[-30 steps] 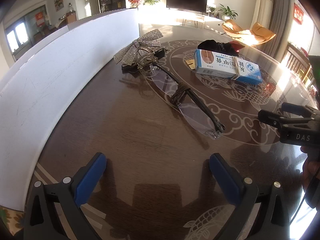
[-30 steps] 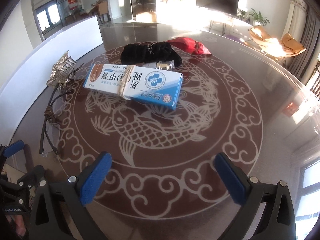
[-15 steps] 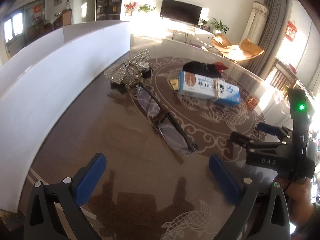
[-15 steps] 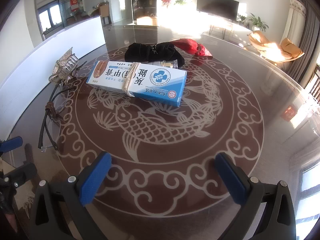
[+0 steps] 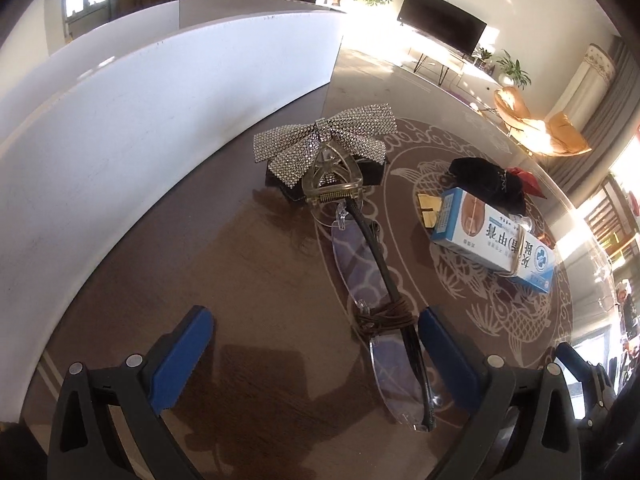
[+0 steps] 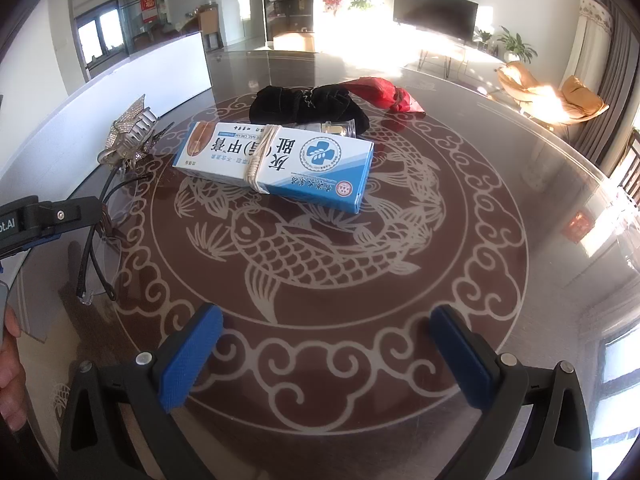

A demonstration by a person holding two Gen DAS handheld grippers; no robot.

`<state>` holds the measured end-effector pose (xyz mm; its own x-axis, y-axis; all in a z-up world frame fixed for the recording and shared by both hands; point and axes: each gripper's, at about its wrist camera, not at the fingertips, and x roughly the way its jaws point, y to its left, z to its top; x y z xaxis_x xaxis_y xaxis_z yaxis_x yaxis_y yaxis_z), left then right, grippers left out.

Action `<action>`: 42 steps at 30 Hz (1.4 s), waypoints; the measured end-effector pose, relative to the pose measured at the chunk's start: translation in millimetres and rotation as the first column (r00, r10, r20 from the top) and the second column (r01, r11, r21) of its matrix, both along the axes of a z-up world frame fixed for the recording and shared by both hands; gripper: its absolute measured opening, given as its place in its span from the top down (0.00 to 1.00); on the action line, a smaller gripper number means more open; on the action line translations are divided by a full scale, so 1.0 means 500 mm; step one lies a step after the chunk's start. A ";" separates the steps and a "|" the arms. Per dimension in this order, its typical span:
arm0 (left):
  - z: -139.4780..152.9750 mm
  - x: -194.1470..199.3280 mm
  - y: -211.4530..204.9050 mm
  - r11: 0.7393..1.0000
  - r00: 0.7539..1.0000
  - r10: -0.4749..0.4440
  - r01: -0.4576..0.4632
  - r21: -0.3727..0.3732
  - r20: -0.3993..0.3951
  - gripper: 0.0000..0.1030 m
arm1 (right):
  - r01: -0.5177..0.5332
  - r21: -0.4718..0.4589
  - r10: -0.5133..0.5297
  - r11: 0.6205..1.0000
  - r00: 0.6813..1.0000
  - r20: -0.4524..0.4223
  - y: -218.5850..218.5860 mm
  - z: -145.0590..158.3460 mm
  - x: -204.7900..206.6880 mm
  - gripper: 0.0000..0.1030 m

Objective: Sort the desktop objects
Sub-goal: 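Move the left tool down toward the black-framed glasses, then close the left tool on the glasses while the right tool grasps the white-blue medicine box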

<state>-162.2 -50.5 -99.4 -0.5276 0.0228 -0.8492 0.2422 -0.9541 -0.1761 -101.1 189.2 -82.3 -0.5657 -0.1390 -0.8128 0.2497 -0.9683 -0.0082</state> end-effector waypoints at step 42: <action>-0.004 0.089 -0.015 0.966 0.963 -0.239 0.223 -0.131 -0.122 0.87 | -0.459 0.342 0.467 0.820 0.882 0.065 -0.190 0.069 -0.162 0.00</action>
